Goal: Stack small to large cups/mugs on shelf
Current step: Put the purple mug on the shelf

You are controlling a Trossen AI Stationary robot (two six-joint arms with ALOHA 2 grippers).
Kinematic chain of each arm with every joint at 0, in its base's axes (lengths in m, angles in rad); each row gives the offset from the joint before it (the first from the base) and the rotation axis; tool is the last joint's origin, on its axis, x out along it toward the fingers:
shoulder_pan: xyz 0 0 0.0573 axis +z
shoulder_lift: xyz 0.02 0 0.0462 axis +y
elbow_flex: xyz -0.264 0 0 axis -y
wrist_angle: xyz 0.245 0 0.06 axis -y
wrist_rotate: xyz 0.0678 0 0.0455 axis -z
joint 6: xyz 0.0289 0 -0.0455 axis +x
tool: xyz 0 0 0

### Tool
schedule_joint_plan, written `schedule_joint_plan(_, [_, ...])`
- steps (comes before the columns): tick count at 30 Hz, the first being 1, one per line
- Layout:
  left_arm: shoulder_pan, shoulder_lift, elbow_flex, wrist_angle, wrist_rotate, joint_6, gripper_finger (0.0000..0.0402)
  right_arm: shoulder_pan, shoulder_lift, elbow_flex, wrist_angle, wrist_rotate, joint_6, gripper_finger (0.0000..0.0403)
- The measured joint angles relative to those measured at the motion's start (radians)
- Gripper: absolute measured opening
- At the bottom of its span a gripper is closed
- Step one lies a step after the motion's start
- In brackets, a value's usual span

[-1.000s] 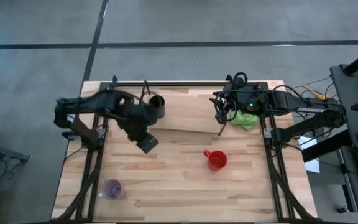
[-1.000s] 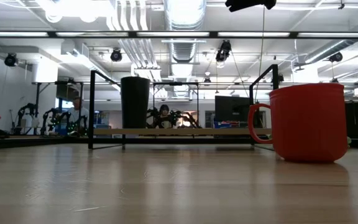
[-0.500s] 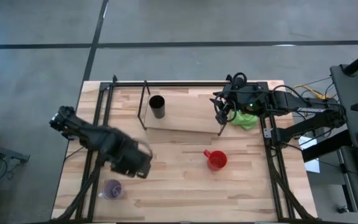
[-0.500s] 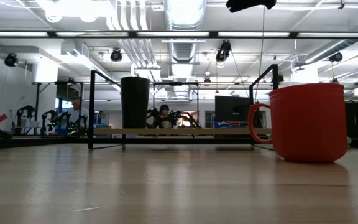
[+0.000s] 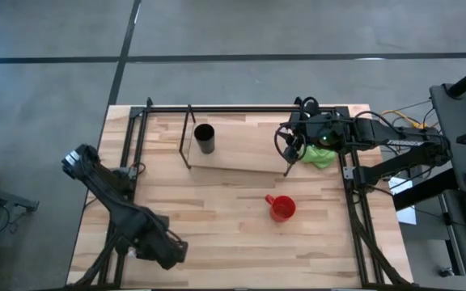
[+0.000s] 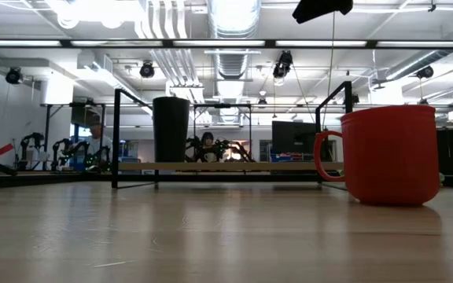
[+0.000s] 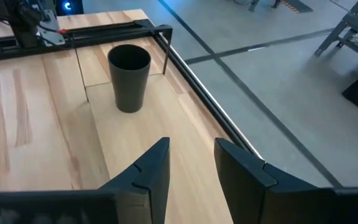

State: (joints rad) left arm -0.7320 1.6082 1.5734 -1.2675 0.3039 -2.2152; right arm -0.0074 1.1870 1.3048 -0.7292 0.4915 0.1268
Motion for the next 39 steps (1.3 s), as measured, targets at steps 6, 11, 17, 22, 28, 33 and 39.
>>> schedule_joint_plan(6, [-0.008,0.009,-0.082,0.004,-0.002,0.002,0.009,0.0,0.0,0.0,0.0,-0.001,-0.015,0.0121])
schedule_joint_plan(11, [-0.008,0.009,-0.141,0.004,-0.016,0.003,0.009,0.0,0.0,0.0,0.0,-0.001,-0.016,0.0121])
schedule_joint_plan(17, [-0.008,0.009,-0.204,0.019,-0.017,0.004,0.009,0.0,0.0,0.0,0.0,-0.001,-0.016,0.0121])
schedule_joint_plan(22, [-0.008,0.009,-0.259,0.097,-0.017,0.005,0.009,0.0,0.0,0.0,0.0,-0.001,-0.016,0.0121])
schedule_joint_plan(28, [-0.008,0.009,-0.311,0.143,-0.017,0.006,0.009,0.0,0.0,0.0,0.001,-0.001,-0.015,0.0121])
schedule_joint_plan(33, [-0.008,0.009,-0.346,0.145,-0.017,0.041,0.009,0.0,0.0,0.0,0.001,-0.001,-0.015,0.0121])
schedule_joint_plan(39, [-0.008,0.009,-0.358,0.146,-0.017,0.056,0.009,0.0,0.0,0.0,0.001,-0.001,-0.015,0.0121])
